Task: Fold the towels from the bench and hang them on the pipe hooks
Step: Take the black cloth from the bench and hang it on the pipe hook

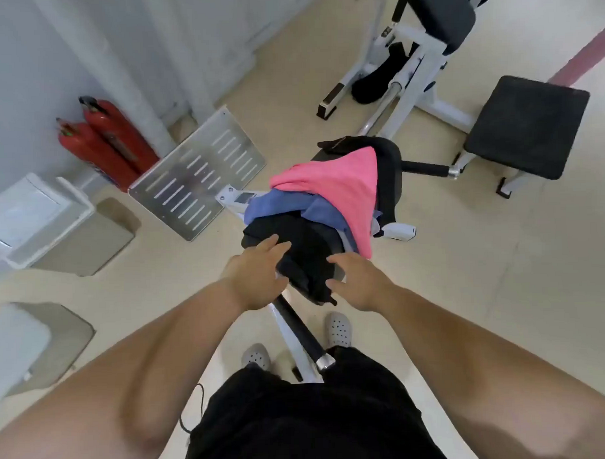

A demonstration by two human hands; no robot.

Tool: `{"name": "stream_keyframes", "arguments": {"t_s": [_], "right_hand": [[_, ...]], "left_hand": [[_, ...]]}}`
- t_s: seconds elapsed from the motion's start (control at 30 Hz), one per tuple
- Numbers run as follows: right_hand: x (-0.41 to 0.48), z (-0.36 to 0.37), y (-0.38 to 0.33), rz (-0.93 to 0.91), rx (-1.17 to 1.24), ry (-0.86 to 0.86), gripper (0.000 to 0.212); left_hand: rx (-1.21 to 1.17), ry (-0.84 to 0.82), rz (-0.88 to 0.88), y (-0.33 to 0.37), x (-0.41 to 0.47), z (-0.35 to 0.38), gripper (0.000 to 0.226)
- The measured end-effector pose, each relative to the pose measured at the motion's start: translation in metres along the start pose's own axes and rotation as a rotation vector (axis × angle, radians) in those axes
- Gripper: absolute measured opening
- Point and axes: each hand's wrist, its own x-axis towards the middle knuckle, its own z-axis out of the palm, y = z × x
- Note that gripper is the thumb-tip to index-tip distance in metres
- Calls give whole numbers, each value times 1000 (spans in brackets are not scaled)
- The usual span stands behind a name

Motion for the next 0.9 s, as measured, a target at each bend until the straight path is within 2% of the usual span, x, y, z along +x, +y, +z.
{"name": "stream_keyframes", "arguments": {"t_s": [0.27, 0.47, 0.6, 0.77, 0.83, 0.9], "right_hand": [[57, 7, 20, 83, 123, -115, 67], [75, 27, 19, 129, 66, 102, 63], [86, 32, 21, 154, 107, 153, 58], [84, 37, 22, 35, -92, 185, 40], [77, 32, 22, 38, -54, 133, 35], [68, 25, 26, 59, -14, 9, 33]], "left_hand": [[-47, -214, -130, 14, 44, 30, 72], [-88, -196, -197, 15, 42, 53, 72], [-101, -223, -187, 8, 42, 55, 77], [-93, -239, -173, 3, 42, 52, 78], [-77, -236, -148, 1, 42, 51, 76], [-51, -241, -111, -4, 42, 49, 73]]}}
